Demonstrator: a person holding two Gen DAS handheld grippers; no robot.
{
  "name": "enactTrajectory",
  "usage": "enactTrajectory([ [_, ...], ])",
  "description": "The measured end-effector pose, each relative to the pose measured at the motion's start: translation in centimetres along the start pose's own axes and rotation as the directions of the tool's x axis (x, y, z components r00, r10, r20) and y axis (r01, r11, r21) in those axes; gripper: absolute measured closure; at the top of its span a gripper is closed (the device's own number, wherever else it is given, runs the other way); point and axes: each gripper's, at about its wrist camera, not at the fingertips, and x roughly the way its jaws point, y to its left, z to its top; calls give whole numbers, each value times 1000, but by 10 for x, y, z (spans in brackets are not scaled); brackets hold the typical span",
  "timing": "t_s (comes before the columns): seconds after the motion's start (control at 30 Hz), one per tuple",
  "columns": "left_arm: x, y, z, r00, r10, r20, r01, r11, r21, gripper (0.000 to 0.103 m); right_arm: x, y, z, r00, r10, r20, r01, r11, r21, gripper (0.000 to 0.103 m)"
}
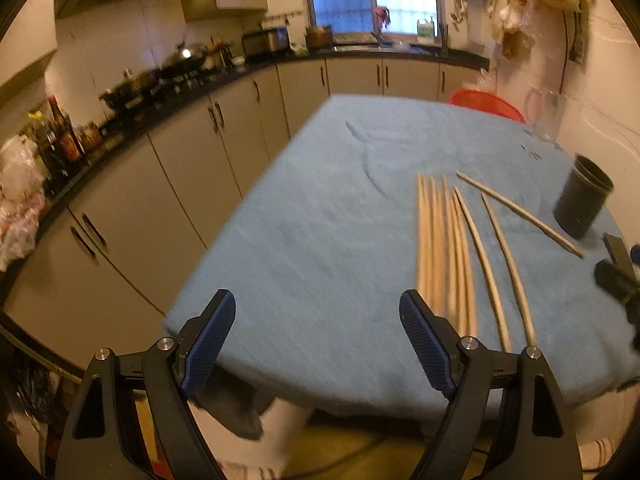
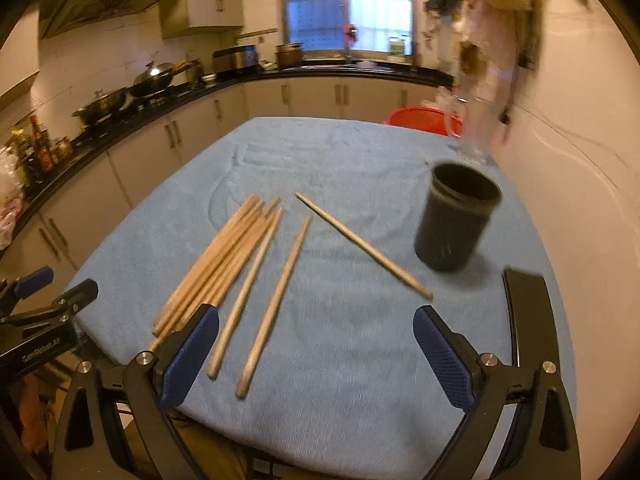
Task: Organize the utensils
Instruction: 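Grasp one wooden chopstick with the right tool while the left tool grasps another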
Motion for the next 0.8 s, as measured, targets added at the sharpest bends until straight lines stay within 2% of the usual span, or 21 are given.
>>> enactTrajectory([
  [0.1, 7, 4, 12, 999, -50, -20, 50, 998, 29, 20, 8, -8, 27, 999, 30, -20, -30, 999, -13, 9],
  [0.2, 23, 11, 22, 991, -109, -83, 110, 994, 15, 20, 30, -10, 51, 995, 60, -84, -64, 997, -37, 24],
  [0.3, 33, 13, 26, 987, -117, -107, 120, 992, 23, 22, 57, -6, 69, 985, 79, -152, -85, 996, -39, 41],
  [0.37, 37, 12, 27, 985, -124, -116, 129, 991, 32, 24, 73, 1, 81, 979, 79, -187, -91, 994, -60, 43],
  [0.4, 40, 12, 28, 985, -127, -119, 133, 990, 40, 31, 81, 6, 85, 977, 75, -201, -93, 992, -81, 44],
  [0.47, 47, 11, 28, 980, -139, -146, 147, 988, 50, 37, 103, 14, 96, 970, 64, -234, -92, 990, -110, 45],
  [0.53, 53, 12, 29, 969, -172, -175, 182, 983, 39, 43, 124, 17, 104, 961, 52, -272, -86, 990, -115, 53],
  [0.73, 67, 18, 31, 958, -197, -208, 206, 978, 25, 53, 189, 12, 118, 927, 18, -375, -56, 994, -90, 57],
  [0.8, 72, 20, 32, 955, -202, -218, 211, 977, 20, 55, 206, 8, 121, 916, 9, -401, -46, 996, -82, 61],
])
